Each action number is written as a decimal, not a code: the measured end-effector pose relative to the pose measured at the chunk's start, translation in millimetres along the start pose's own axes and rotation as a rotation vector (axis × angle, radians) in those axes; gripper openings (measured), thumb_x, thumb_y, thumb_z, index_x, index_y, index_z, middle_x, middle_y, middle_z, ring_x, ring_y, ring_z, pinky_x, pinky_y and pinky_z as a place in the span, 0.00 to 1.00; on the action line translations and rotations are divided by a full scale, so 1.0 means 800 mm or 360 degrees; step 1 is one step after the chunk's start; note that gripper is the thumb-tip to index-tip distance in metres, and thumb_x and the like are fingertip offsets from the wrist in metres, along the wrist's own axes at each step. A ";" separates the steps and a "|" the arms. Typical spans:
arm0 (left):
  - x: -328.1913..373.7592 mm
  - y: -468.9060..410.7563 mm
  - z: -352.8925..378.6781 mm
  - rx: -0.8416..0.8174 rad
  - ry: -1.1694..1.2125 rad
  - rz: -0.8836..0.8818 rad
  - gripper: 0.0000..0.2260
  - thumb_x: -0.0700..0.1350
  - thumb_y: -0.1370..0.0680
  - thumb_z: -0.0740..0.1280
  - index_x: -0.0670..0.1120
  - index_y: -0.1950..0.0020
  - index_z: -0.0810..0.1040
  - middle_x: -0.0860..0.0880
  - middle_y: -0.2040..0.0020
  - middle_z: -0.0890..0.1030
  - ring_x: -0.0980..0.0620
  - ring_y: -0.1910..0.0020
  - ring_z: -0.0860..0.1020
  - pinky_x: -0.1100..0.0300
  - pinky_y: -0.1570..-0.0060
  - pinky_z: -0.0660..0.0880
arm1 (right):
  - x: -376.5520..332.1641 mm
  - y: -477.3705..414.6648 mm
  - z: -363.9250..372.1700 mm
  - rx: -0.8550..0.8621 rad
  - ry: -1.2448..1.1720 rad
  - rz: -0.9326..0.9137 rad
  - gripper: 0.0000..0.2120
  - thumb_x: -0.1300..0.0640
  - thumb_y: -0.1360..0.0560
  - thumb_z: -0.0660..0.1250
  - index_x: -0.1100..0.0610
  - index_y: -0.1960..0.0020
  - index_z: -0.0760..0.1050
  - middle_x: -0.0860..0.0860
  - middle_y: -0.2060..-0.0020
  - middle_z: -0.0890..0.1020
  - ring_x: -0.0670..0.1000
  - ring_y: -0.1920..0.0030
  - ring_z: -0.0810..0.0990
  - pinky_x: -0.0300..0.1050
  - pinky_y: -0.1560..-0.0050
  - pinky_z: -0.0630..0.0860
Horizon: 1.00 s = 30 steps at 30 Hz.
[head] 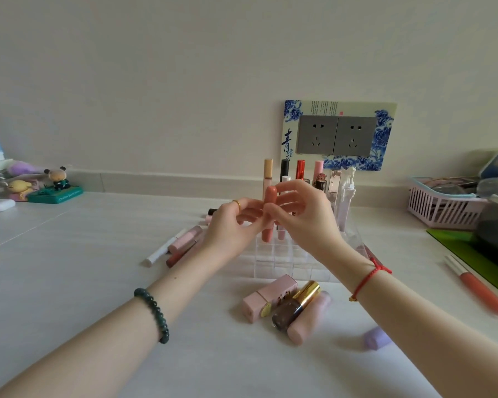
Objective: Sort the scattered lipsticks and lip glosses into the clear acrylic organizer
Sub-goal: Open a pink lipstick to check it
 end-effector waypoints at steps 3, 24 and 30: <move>-0.007 -0.001 -0.001 0.0012 0.0013 -0.0017 0.03 0.51 0.30 0.71 0.56 0.62 0.78 0.60 0.67 0.82 0.66 0.62 0.78 0.78 0.58 0.69 | 0.004 0.001 0.006 -0.0011 0.0037 0.0008 0.11 0.60 0.31 0.72 0.53 0.50 0.75 0.47 0.60 0.82 0.45 0.59 0.82 0.45 0.56 0.81; -0.027 0.002 0.006 -0.0110 -0.0089 -0.0039 0.06 0.52 0.32 0.72 0.57 0.58 0.79 0.59 0.61 0.82 0.59 0.53 0.79 0.61 0.45 0.73 | 0.024 0.009 0.015 -0.0102 0.0118 0.0105 0.13 0.60 0.31 0.72 0.55 0.48 0.75 0.49 0.60 0.82 0.45 0.59 0.82 0.34 0.57 0.78; -0.027 0.003 0.007 -0.0108 -0.0085 -0.0040 0.06 0.52 0.32 0.72 0.58 0.58 0.78 0.59 0.61 0.82 0.61 0.53 0.79 0.62 0.46 0.73 | 0.024 0.010 0.011 -0.0107 0.0116 0.0118 0.15 0.61 0.32 0.72 0.57 0.46 0.74 0.52 0.58 0.83 0.48 0.57 0.82 0.38 0.54 0.79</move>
Point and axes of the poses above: each hand's wrist, its own y-axis away from the middle knuckle, its own z-axis out of the palm, x = y × z, the point moved 6 cm from there along -y, towards the middle knuckle
